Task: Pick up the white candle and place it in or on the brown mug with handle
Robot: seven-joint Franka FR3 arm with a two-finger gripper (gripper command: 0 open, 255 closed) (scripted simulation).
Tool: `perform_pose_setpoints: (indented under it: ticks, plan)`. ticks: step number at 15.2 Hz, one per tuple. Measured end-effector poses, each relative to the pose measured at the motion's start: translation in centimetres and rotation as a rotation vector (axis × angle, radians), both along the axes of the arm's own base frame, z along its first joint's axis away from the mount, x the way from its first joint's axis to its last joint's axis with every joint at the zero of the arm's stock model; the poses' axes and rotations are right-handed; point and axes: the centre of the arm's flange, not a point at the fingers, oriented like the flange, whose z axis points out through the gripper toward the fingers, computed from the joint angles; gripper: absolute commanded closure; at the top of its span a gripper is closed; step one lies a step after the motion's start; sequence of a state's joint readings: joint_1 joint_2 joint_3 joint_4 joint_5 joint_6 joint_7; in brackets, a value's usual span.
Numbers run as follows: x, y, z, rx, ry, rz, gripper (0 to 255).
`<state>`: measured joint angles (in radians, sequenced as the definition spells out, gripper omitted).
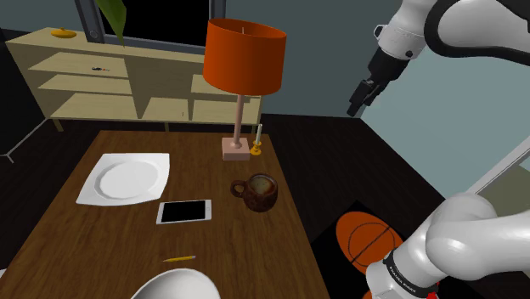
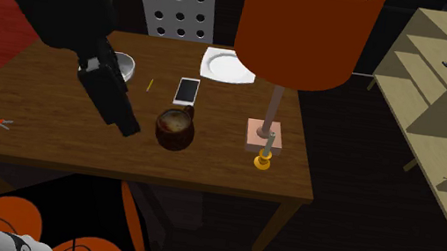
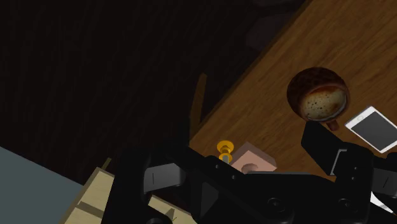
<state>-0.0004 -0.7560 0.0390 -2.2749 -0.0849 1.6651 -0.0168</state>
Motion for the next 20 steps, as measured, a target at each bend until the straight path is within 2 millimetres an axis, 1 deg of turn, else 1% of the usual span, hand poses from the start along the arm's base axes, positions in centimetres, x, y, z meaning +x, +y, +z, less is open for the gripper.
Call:
perform_pose_setpoints:
  ticks: [1, 2, 4, 5, 10, 12, 14, 15, 20]
  plan:
    - [0.0, 0.0, 0.0, 0.0, 0.0, 0.0, 0]
    - [0.6, -0.1, -0.2, 0.001, 0.002, 0.006, 0]
    - [2.5, -0.3, -1.2, 0.006, 0.01, 0.025, 0]
    - [3.8, -0.8, -1.7, 0.009, 0.014, 0.037, 0]
    - [9.3, -0.6, -5.0, 0.024, 0.036, 0.097, 0]
    - [12.0, -1.1, -6.4, 0.03, 0.044, 0.121, 0]
    - [14.0, -1.1, -7.9, 0.036, 0.053, 0.146, 0]
    - [15.3, -1.2, -8.4, 0.039, 0.058, 0.158, 0]
    - [21.0, -0.4, -11.7, 0.054, 0.079, 0.22, 0]
